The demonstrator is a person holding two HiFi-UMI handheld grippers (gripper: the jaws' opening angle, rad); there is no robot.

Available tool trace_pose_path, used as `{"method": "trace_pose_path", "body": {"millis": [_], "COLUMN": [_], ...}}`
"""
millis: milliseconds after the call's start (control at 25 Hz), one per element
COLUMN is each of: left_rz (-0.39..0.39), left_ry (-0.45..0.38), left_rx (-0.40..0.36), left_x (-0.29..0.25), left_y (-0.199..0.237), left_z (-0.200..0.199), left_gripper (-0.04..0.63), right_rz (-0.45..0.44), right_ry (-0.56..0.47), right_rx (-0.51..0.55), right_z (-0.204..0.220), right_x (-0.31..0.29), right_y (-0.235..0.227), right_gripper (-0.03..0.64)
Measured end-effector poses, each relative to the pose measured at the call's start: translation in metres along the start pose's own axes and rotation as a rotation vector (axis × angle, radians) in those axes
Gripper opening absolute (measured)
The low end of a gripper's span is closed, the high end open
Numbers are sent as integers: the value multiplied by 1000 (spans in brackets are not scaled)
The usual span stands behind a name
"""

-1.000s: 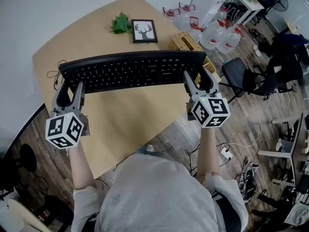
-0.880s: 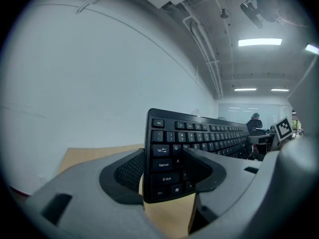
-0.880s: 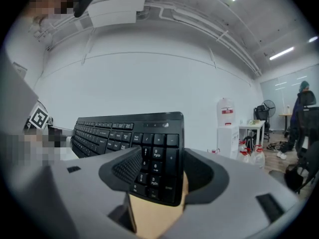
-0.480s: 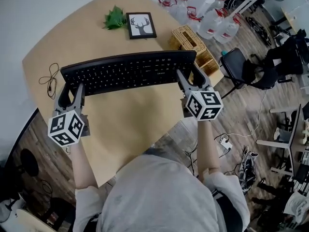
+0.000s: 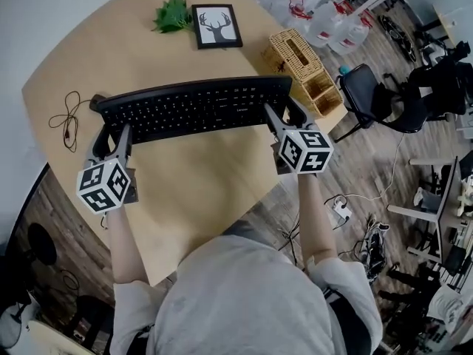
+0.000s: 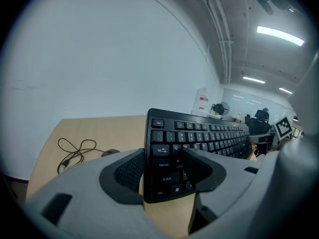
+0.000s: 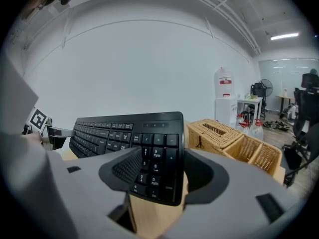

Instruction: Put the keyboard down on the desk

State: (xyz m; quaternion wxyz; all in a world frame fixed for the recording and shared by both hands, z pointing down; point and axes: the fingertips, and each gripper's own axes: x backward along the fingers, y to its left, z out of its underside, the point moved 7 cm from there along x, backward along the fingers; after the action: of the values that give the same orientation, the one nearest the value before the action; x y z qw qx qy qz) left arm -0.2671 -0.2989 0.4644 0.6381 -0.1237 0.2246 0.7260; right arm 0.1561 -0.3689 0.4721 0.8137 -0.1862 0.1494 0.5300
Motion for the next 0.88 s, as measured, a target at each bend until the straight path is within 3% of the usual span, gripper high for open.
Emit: {"method": "trace_pose_path", "body": {"millis": [120, 880], "left_rz": [3, -3], "left_ry": [31, 175], "left_rx": [8, 42], "left_x": [-23, -37], "left_y": [11, 6], "left_z": [14, 39], "left_gripper": [232, 232], "right_rz": [6, 4], "right_ry": [39, 204], "right_rx": [-10, -61], "right_z": [15, 43], "right_x": [-22, -34], "right_y": [-3, -17], "right_gripper": [255, 255]}}
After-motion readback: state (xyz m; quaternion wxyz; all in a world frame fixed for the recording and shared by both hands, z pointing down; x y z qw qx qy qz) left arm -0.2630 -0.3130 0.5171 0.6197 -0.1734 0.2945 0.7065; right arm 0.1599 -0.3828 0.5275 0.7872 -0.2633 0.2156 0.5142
